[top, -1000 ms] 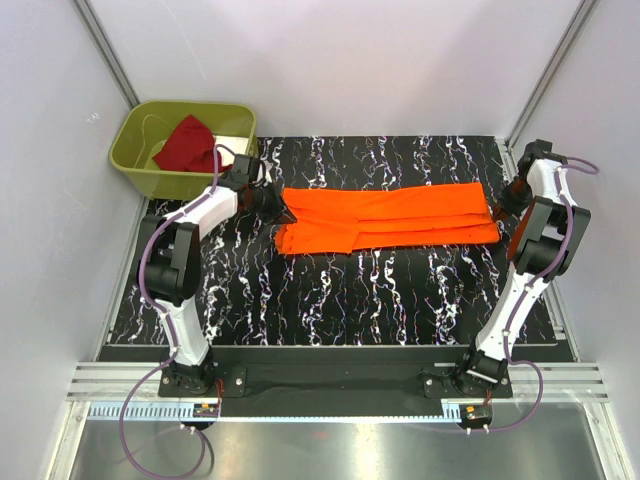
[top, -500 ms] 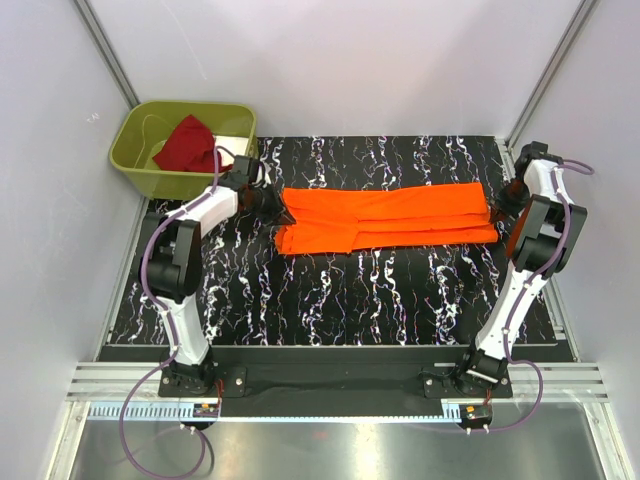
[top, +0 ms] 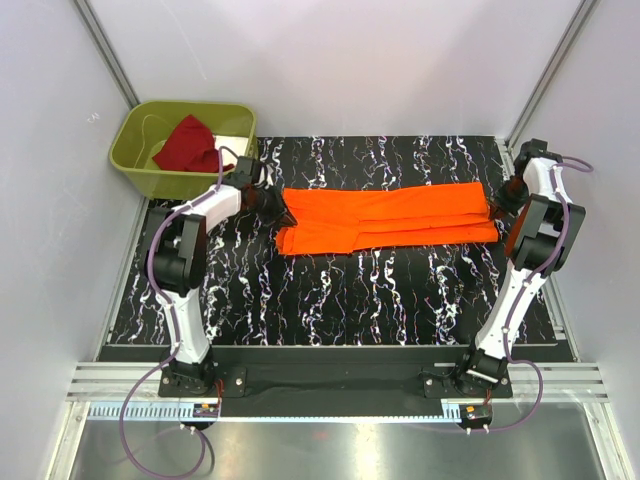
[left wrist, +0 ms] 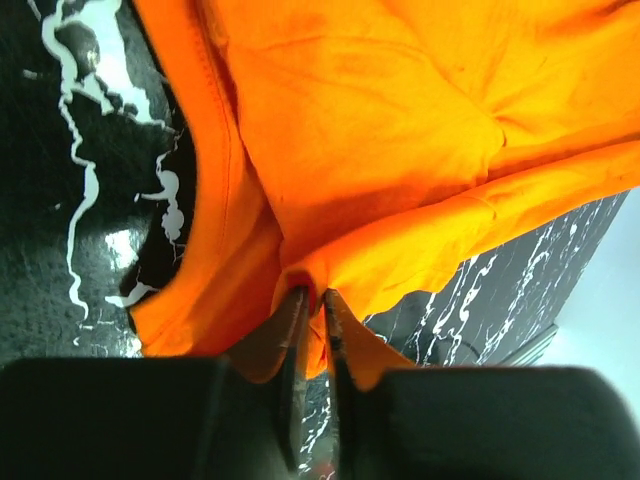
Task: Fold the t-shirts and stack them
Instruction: Fold the tshirt
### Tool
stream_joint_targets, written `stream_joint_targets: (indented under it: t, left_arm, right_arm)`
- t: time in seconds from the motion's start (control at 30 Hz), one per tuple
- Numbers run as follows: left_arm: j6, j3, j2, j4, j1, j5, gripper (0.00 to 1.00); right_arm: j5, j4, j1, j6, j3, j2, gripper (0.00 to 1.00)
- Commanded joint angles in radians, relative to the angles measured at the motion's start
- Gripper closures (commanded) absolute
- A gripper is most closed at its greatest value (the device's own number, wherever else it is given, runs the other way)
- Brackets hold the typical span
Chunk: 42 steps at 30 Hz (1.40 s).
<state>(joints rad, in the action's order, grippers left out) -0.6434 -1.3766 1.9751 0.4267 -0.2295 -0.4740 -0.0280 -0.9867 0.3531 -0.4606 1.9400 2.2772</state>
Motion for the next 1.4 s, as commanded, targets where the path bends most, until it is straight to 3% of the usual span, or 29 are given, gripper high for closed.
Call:
stream_joint_targets:
  t: [0.0, 0.17, 0.3, 0.37, 0.53, 0.6, 0.67, 0.7, 0.87, 1.0, 1.13, 1.37]
  left_arm:
    - [0.036, -0.068, 0.014, -0.010, 0.010, 0.018, 0.80]
    - [0.067, -0.101, 0.031, 0.018, 0.010, 0.040, 0.67]
    - [0.096, -0.113, 0.011, 0.046, 0.010, 0.092, 0.57]
    - [0.119, -0.124, -0.018, 0.067, 0.010, 0.132, 0.54]
    - [0.206, -0.112, -0.139, 0.145, 0.006, 0.192, 0.51]
    - [0.237, -0.040, -0.225, 0.152, -0.005, 0.181, 0.52]
    - [0.245, 0.026, -0.294, 0.117, -0.013, 0.120, 0.55]
    - [0.240, 0.100, -0.311, 0.089, -0.016, 0.085, 0.62]
    - [0.174, 0.220, -0.283, -0.064, -0.039, -0.080, 0.79]
    - [0.171, 0.191, -0.216, -0.105, -0.048, -0.052, 0.85]
    - [0.214, 0.133, -0.147, -0.054, -0.048, 0.052, 0.87]
    - [0.234, 0.139, -0.154, -0.040, -0.047, 0.112, 0.88]
  right_arm:
    - [0.011, -0.009, -0.008, -0.009, 0.048, 0.013, 0.95]
    - [0.017, -0.007, -0.009, -0.010, 0.050, 0.019, 0.92]
    - [0.017, -0.009, -0.011, -0.010, 0.060, 0.015, 0.85]
    - [0.013, -0.024, -0.011, -0.004, 0.092, 0.016, 0.77]
    - [-0.055, -0.086, -0.012, 0.040, 0.140, -0.036, 0.54]
    - [-0.053, -0.084, -0.022, 0.042, 0.103, -0.099, 0.50]
    - [-0.001, -0.057, -0.049, 0.021, 0.016, -0.148, 0.48]
    - [0.067, -0.014, -0.092, 0.013, -0.019, -0.192, 0.48]
    - [0.284, 0.198, -0.249, -0.139, -0.252, -0.286, 0.59]
    - [0.410, 0.394, -0.347, -0.252, -0.360, -0.289, 0.87]
    - [0.461, 0.433, -0.439, -0.302, -0.374, -0.233, 1.00]
    - [0.456, 0.450, -0.519, -0.319, -0.394, -0.208, 1.00]
